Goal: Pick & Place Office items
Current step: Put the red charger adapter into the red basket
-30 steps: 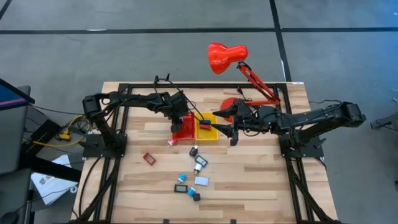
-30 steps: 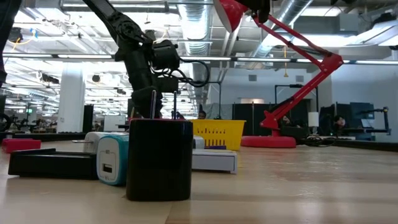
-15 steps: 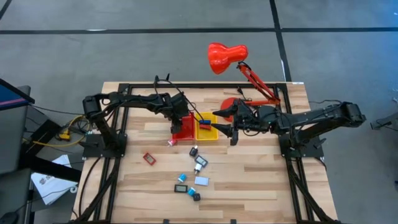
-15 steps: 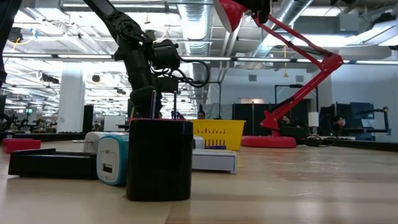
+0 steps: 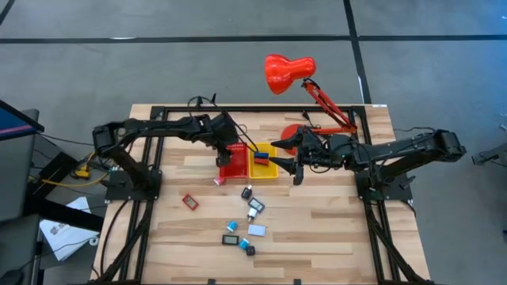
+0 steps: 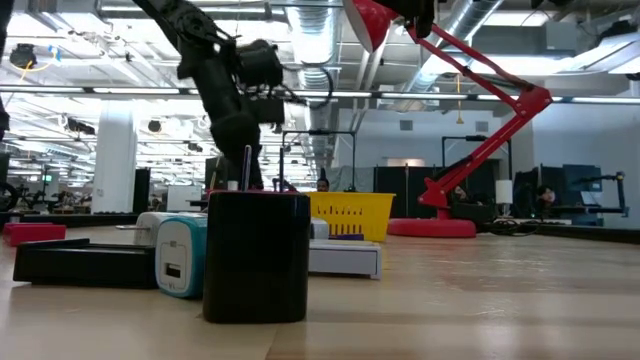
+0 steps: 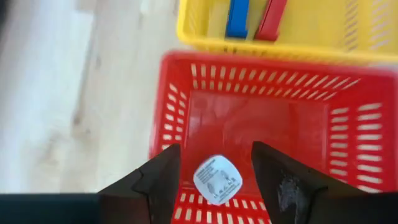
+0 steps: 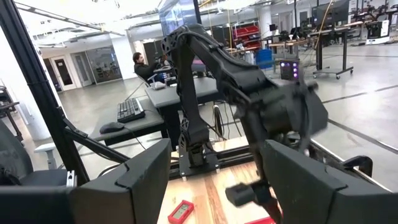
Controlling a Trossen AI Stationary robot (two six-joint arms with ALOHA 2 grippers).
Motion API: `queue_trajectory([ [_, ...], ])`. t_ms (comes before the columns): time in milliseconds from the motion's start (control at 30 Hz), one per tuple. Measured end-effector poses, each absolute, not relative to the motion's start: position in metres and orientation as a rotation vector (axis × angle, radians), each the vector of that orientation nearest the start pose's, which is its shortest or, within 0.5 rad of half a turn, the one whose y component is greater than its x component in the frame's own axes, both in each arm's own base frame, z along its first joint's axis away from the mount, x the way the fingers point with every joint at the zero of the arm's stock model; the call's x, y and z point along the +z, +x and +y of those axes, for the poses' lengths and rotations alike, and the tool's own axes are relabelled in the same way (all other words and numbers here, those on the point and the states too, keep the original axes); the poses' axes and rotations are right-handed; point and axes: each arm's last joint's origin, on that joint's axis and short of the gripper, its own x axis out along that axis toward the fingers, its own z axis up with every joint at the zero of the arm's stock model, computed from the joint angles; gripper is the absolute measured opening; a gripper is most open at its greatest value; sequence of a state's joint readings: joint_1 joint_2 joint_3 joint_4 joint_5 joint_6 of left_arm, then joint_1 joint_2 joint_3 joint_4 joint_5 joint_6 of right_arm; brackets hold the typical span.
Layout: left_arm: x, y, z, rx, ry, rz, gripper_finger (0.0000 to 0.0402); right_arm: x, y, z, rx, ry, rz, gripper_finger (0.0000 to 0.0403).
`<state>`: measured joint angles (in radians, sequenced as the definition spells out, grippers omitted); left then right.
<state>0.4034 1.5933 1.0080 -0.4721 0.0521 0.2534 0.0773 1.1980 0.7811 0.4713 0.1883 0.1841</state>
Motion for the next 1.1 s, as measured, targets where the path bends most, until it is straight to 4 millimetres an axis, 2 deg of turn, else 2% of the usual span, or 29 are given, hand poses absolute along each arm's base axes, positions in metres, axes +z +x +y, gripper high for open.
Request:
queue_trajectory([
  [200,0.235,0.267,0.112,0.244,-0.075,0.978,0.0207,0.31,0.268,0.015,-0.105,0.191,-0.064,0.0249],
  [333,0.257,0.248,0.104,0.281,-0.121,0.904,0.0237,0.309,0.268,0.015,-0.107,0.19,-0.05,0.0249],
  [533,0.264,0.215,0.079,0.305,-0.246,0.816,0.0307,0.305,0.268,0.015,-0.11,0.198,-0.011,0.0249],
  [767,0.249,0.174,0.039,0.283,-0.425,0.751,0.0355,0.303,0.268,0.015,-0.112,0.207,0.01,0.0249],
  [900,0.223,0.159,0.018,0.237,-0.448,0.715,0.036,0.303,0.268,0.015,-0.112,0.202,0.008,0.0249],
  [1100,0.179,0.153,-0.005,0.245,-0.357,0.502,0.0352,0.302,0.268,0.015,-0.115,0.198,0.019,0.0249],
])
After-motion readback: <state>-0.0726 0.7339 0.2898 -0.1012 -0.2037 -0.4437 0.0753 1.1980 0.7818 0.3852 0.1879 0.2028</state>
